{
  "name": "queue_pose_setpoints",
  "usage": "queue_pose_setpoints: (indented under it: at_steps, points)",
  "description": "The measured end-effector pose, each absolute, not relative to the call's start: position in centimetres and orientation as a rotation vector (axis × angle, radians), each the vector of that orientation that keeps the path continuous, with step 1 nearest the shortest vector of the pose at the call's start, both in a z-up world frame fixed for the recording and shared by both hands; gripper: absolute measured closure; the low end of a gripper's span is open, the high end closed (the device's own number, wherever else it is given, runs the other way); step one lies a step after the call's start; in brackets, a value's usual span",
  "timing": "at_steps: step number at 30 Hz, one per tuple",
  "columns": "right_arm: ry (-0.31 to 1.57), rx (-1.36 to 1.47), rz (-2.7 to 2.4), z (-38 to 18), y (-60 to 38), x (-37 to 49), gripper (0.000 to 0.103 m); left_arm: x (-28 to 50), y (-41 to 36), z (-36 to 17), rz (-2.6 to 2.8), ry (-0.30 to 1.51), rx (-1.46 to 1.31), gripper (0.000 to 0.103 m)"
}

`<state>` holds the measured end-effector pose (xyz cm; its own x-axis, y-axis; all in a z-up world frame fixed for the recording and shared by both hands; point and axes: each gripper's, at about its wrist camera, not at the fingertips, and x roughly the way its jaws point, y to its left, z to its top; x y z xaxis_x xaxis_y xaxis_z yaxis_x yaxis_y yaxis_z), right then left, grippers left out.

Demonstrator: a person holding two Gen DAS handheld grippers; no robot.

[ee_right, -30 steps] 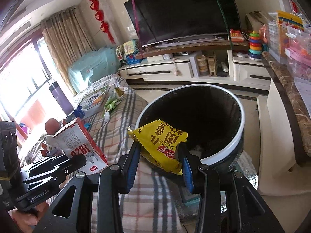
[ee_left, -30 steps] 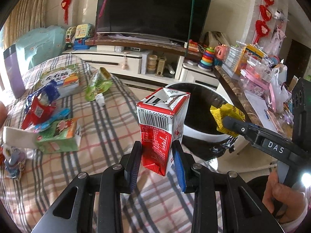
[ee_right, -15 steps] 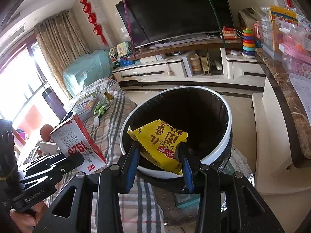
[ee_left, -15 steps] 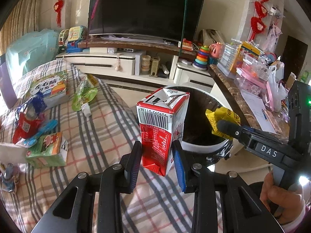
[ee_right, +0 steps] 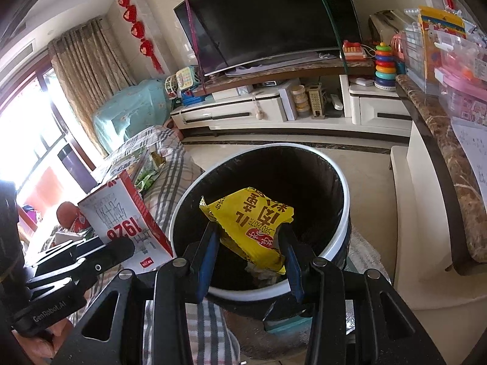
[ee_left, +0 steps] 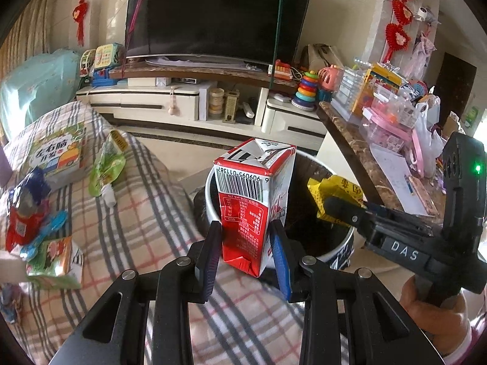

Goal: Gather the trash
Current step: 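Carry the red carton and yellow bag with both tools over the bin, then open both tools to drop the carton and bag into the bin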

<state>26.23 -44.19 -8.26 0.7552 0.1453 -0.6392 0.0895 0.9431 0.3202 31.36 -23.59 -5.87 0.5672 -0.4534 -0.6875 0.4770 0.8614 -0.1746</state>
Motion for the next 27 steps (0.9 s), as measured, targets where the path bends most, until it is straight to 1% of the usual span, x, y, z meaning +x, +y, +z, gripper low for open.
queue_pose_setpoints:
  at_steps: [9,12,13,14,16,17,19,21,22,27]
  points:
    - [0.738,0.34,0.017,-8.4,-45.3,27.5,0.062,33.4,-25.5,-7.1,-0.559,0.829,0.035,0.072]
    - [0.745,0.332,0.013,-8.5,-45.4,27.9,0.059,34.1,-25.9,-7.5,-0.558,0.85,0.035,0.071]
    - [0.75,0.329,0.011,-8.6,-45.4,28.0,0.059,34.3,-25.9,-7.4,-0.55,0.856,0.031,0.068]
    - [0.757,0.325,0.003,-8.7,-45.5,28.2,0.058,34.4,-25.9,-7.5,-0.545,0.865,0.023,0.058]
    - [0.771,0.327,0.003,-9.0,-45.5,28.4,0.057,34.4,-26.0,-7.4,-0.534,0.857,0.017,0.05]
    - [0.776,0.333,0.007,-9.1,-45.6,28.5,0.053,34.4,-25.9,-7.4,-0.525,0.854,0.022,0.049]
    - [0.781,0.341,0.009,-9.4,-45.7,28.5,0.05,34.1,-25.7,-7.5,-0.522,0.855,0.02,0.049]
    - [0.78,0.344,0.008,-9.4,-45.7,28.4,0.044,33.8,-25.3,-7.6,-0.518,0.861,0.012,0.049]
    - [0.777,0.349,0.009,-9.3,-45.6,28.2,0.04,33.6,-25.1,-7.7,-0.516,0.862,0.009,0.048]
    - [0.762,0.36,0.009,-8.9,-45.6,27.8,0.035,32.3,-23.3,-8.0,-0.487,0.876,-0.016,0.042]
